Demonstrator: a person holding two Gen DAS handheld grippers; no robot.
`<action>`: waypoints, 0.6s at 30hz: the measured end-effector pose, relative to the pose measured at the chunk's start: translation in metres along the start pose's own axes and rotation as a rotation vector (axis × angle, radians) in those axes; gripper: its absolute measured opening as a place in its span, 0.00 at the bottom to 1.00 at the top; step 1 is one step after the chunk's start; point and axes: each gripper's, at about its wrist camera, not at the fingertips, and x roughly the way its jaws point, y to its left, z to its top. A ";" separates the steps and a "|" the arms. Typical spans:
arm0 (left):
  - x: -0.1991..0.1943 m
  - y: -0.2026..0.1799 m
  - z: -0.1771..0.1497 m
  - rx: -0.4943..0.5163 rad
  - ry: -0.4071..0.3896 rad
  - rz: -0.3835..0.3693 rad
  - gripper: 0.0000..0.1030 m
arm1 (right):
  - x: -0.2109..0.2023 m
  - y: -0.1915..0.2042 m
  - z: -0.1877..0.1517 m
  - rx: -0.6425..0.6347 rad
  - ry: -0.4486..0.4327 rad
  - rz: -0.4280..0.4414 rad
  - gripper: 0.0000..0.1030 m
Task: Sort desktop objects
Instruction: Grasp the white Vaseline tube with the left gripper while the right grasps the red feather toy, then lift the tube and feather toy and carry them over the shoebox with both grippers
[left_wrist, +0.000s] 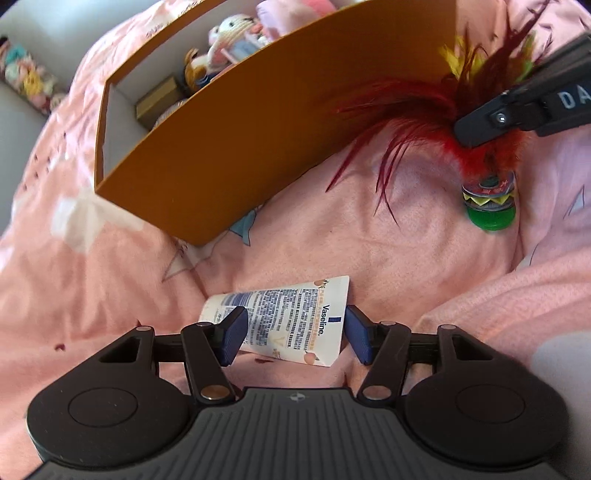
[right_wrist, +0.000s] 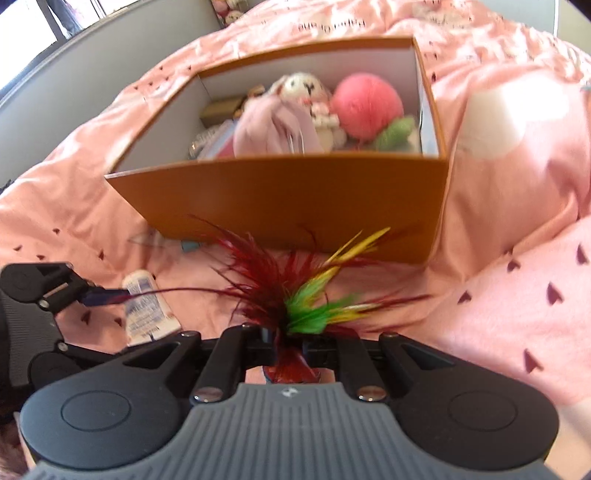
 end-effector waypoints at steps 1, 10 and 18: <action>-0.001 0.000 0.000 0.003 -0.005 -0.005 0.57 | -0.001 0.000 0.000 0.002 -0.003 0.002 0.11; -0.026 -0.010 -0.001 0.063 -0.086 0.166 0.23 | 0.001 -0.004 -0.006 0.023 -0.011 0.015 0.12; -0.025 0.007 0.001 0.014 -0.108 0.236 0.07 | -0.002 -0.007 -0.007 0.040 -0.017 0.024 0.13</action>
